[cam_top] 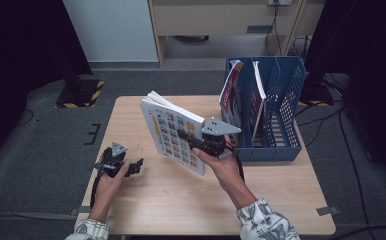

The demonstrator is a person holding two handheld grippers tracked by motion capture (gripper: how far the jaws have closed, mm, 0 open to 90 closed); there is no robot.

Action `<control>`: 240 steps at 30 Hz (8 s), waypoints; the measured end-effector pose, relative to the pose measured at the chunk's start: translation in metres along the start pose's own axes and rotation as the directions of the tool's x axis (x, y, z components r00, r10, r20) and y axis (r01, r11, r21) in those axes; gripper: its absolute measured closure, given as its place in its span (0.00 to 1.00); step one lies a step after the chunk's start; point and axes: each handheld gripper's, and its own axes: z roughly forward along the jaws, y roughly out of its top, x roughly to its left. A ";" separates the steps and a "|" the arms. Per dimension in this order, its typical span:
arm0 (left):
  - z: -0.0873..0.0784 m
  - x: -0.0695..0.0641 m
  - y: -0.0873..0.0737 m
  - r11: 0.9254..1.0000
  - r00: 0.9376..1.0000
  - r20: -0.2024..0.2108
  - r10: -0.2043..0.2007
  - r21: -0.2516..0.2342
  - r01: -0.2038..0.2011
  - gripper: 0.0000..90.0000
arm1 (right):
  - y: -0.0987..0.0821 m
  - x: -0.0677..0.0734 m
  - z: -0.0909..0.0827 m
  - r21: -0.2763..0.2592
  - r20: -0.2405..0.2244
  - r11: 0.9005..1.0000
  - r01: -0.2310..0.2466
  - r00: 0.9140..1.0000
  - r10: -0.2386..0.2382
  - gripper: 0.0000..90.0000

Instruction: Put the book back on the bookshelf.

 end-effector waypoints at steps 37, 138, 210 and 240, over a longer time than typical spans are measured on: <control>0.002 -0.001 -0.001 1.000 1.000 -0.009 0.019 0.014 -0.019 0.06 | -0.012 -0.014 -0.057 0.063 0.014 0.998 0.000 1.000 -0.001 0.82; 0.010 -0.007 -0.001 0.998 0.999 0.008 0.047 0.040 -0.047 0.06 | 0.007 -0.057 -0.203 0.030 0.164 0.998 -0.059 0.985 0.054 0.82; 0.008 -0.006 0.000 0.999 0.999 0.003 0.040 0.029 -0.040 0.06 | 0.032 -0.097 -0.265 0.020 0.305 0.995 -0.101 0.948 0.091 0.82; 0.007 -0.005 0.000 0.999 0.999 -0.004 0.043 0.028 -0.042 0.06 | 0.048 -0.122 -0.283 0.037 0.449 0.996 -0.076 0.892 0.051 0.82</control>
